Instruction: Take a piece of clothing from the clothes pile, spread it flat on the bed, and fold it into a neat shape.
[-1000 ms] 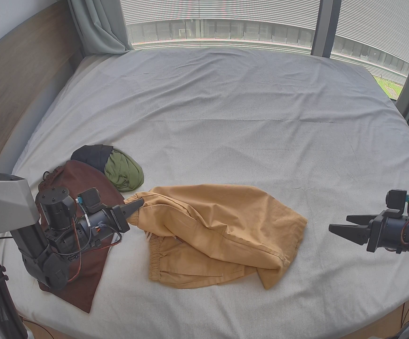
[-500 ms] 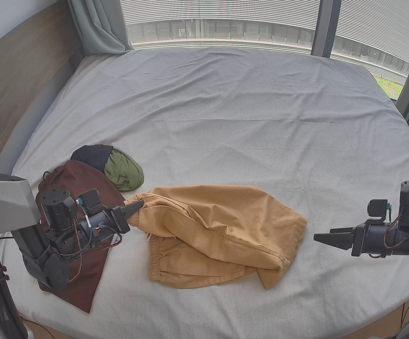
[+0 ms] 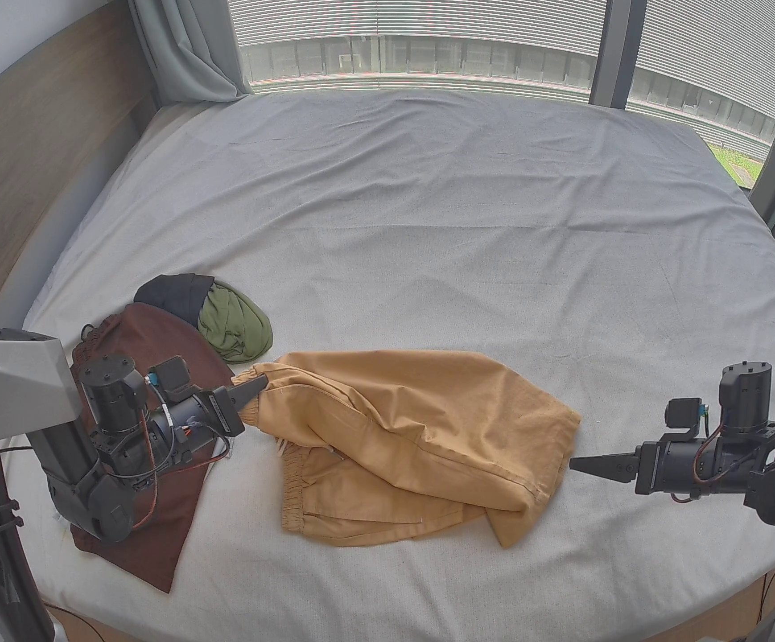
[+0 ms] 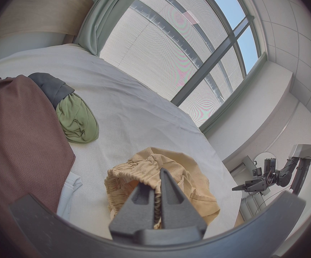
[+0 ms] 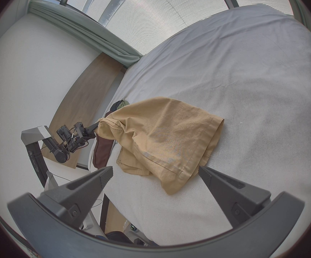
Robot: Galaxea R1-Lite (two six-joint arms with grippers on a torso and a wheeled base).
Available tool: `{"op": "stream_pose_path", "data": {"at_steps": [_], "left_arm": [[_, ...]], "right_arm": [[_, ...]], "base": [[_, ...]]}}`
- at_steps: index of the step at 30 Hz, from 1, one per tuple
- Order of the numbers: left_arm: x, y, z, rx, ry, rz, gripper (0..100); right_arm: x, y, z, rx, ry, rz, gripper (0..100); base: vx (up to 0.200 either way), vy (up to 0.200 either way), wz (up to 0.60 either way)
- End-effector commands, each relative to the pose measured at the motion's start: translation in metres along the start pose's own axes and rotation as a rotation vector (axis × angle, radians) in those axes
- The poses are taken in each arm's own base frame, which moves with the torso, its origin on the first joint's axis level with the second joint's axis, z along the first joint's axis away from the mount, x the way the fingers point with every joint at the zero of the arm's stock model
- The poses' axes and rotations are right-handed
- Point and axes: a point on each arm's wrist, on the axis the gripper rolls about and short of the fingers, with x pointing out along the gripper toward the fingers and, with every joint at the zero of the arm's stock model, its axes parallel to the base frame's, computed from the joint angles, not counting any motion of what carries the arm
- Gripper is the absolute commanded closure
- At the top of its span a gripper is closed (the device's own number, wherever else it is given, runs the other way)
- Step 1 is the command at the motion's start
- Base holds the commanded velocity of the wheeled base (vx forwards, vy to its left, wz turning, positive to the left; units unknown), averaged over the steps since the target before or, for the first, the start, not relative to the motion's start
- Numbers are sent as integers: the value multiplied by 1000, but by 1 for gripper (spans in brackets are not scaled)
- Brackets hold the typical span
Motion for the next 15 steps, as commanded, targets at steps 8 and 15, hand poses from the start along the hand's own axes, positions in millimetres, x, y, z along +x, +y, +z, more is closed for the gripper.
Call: {"op": "stream_pose_path", "data": {"at_steps": [8, 15], "left_arm": [[0, 3, 2, 1, -8, 7, 100], [0, 3, 3, 3, -14, 6, 100]], "right_arm": [[31, -17, -23, 88, 60, 6, 0], [42, -23, -31, 93, 84, 9, 0]], "base": [[0, 0, 0], [0, 0, 0]]}}
